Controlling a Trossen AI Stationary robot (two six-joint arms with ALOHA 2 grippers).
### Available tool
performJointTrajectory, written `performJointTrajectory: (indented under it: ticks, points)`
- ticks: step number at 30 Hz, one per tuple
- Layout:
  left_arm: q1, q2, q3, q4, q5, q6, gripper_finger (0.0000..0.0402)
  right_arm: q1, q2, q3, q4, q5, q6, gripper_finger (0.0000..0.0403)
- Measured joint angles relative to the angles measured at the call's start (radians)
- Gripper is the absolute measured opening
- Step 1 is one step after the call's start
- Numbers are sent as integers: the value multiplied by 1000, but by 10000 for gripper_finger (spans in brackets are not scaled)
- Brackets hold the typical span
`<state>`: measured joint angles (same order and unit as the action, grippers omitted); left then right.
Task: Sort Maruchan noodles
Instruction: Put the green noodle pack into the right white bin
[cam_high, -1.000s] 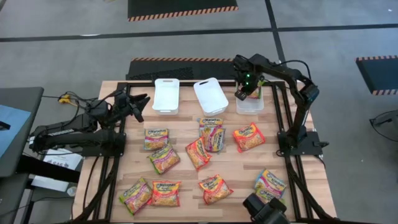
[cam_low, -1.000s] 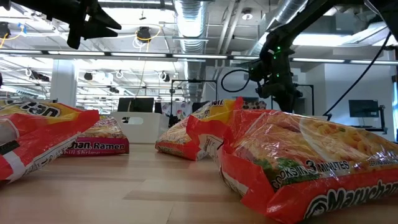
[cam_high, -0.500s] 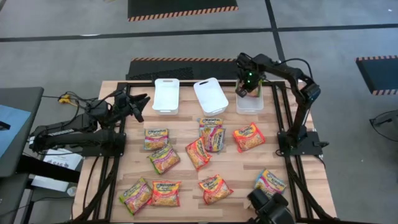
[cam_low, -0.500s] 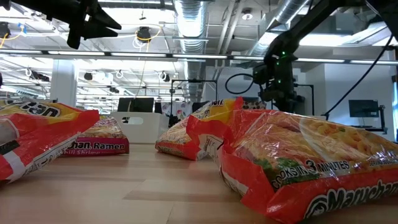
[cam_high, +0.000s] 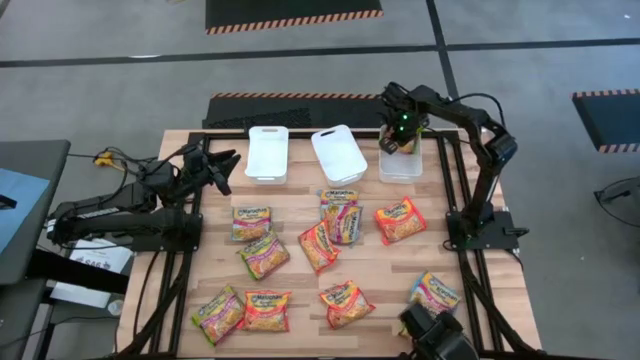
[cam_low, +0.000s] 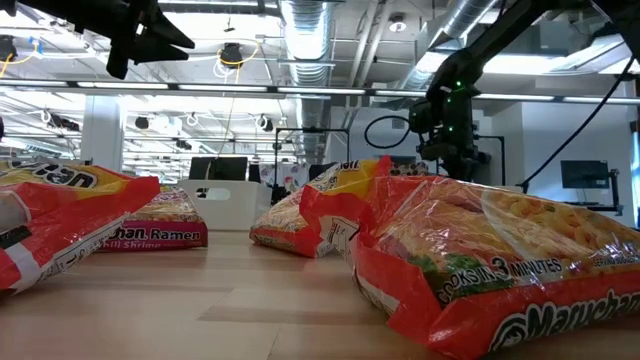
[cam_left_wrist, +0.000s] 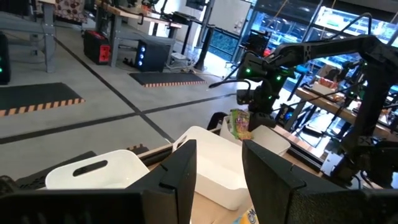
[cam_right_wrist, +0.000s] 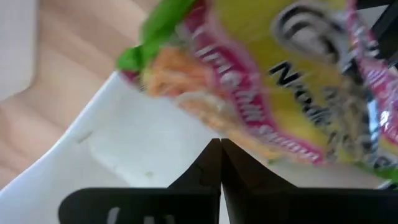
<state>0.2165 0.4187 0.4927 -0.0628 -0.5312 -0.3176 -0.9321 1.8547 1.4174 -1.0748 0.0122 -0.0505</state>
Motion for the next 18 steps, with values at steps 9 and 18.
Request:
performJointTrajectory:
  ticks: [9, 18]
  points:
    - [0, 0, 0, 0, 0, 0, 114, 99, -1, 1, 42, -12, -1, 27]
    - [0, 0, 0, 0, 0, 0, 114, 87, 83, -1, 62, -9, 6, 27]
